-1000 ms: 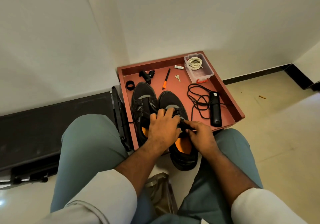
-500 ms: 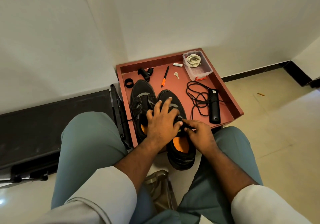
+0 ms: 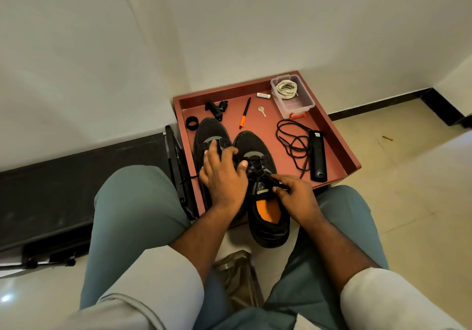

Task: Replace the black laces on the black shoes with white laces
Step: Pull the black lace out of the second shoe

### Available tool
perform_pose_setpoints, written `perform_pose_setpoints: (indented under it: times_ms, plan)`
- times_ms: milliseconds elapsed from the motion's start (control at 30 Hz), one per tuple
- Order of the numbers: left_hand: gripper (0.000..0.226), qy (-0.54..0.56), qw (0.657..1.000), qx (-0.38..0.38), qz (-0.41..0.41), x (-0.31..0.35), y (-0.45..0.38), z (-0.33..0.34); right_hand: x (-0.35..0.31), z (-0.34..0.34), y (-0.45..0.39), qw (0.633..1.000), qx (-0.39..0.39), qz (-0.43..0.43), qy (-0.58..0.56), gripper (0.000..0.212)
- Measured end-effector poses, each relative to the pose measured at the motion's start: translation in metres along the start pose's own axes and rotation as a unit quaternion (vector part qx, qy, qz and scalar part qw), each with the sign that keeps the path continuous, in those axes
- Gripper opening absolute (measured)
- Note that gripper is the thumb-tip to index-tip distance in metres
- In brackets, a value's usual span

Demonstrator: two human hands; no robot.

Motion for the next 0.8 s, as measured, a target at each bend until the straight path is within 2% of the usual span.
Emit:
perform_pose_setpoints:
  times_ms: [67,133,233,400,600,700,800]
  plan:
    - [0.043,-0.068,0.987,-0.074,0.123,0.013,0.004,0.005,0.000,0.000,0.000,1.000,-0.003,-0.008,0.002,0.037]
    - [0.038,-0.139,0.961,-0.131,0.201,0.022,0.012,0.010,0.000,0.000,0.000,1.000,-0.005,-0.019,0.004,0.037]
    - [0.029,-0.196,0.947,-0.155,0.202,0.024,0.018,0.014,-0.002,0.000,0.001,1.000,-0.005,-0.028,0.007,0.038]
    - [0.038,-0.258,0.917,-0.171,0.251,0.030,0.023,0.023,-0.004,-0.002,0.003,0.999,-0.009,-0.052,0.007,0.038]
    - [0.029,-0.255,0.920,-0.142,0.261,0.029,0.022,0.026,-0.003,-0.001,0.001,0.999,-0.010,-0.049,-0.001,0.038]
    - [0.016,-0.176,0.951,-0.061,0.247,0.026,0.015,0.017,0.000,-0.001,0.001,0.999,-0.021,-0.030,-0.020,0.040]
    - [0.010,-0.068,0.986,0.047,0.147,0.011,-0.004,-0.004,0.006,-0.001,0.000,0.999,-0.013,-0.009,-0.036,0.040]
Point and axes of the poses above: each hand's wrist, its own y-axis away from the middle knuckle, its own z-axis out of the palm, x = y × z, the point moved 4 cm from there along -y, towards the middle knuckle, and after that the axes turned 6 degrees about x, right-handed, at the moved point
